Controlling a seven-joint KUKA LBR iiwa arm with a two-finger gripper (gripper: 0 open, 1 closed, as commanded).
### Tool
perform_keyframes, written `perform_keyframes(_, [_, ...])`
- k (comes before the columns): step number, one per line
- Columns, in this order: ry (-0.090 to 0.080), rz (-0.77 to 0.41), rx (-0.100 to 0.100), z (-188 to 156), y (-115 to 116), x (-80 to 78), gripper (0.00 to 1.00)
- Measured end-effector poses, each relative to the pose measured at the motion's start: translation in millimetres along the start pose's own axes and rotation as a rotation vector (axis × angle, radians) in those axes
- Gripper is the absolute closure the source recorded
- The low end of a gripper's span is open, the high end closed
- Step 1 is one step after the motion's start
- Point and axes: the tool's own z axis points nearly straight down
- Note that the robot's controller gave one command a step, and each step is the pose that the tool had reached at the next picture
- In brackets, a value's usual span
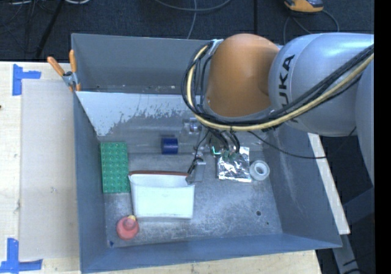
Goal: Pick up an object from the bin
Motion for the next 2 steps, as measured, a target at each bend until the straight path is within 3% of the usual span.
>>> perform_keyframes(1, [0.014, 0.015, 0.003, 121.6, 10.4, -13.0, 0.0])
perform_keyframes(2, [0.016, 0.019, 0.003, 116.3, 10.1, -13.6, 1.0])
